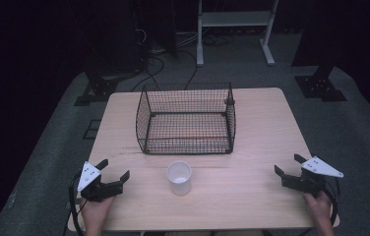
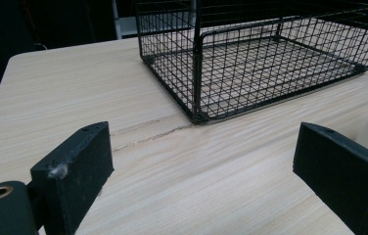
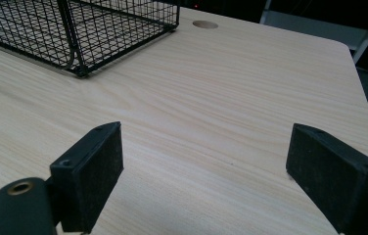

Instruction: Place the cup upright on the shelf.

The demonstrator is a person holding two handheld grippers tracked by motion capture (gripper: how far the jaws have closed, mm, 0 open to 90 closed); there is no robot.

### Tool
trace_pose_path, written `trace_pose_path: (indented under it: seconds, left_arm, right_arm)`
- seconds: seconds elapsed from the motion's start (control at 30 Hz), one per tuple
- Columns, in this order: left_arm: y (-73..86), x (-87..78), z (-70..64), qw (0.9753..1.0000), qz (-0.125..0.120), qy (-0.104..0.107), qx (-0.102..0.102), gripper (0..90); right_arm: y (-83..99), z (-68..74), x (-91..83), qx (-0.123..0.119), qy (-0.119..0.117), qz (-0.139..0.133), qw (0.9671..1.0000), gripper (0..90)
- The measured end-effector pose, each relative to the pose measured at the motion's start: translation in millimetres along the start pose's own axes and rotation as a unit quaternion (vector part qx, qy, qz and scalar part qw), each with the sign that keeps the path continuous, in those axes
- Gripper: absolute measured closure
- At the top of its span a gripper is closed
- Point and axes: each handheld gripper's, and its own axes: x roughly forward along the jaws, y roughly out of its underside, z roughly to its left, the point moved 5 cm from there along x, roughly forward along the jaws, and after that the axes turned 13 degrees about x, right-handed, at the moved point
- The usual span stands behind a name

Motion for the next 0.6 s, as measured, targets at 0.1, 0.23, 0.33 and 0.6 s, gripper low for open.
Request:
trace_pose_path:
  seconds: [0.1, 0.23, 0.33, 0.6]
  left_arm:
    - [0.2, 0.5, -0.7, 1.0000, 0.001, 0.003, 0.002, 7.0]
    - [0.4, 0.5, -0.8, 1.0000, 0.001, 0.006, 0.002, 7.0]
    - [-0.4, 1.0, -2.2, 0.9999, -0.001, 0.011, 0.002, 7.0]
    - [-6.4, 3.6, -11.4, 0.9997, -0.001, 0.019, 0.017, 5.6]
  right_arm:
    - [0.0, 0.3, 0.0, 0.000, -0.001, 0.000, 1.0000, 13.1]
    - [0.0, 0.3, 0.1, 0.000, -0.001, 0.000, 1.0000, 13.1]
    - [0.0, 0.3, 0.1, 0.000, 0.000, 0.000, 1.0000, 13.1]
    - [0.0, 0.5, 0.7, -0.002, -0.001, 0.003, 1.0000, 13.1]
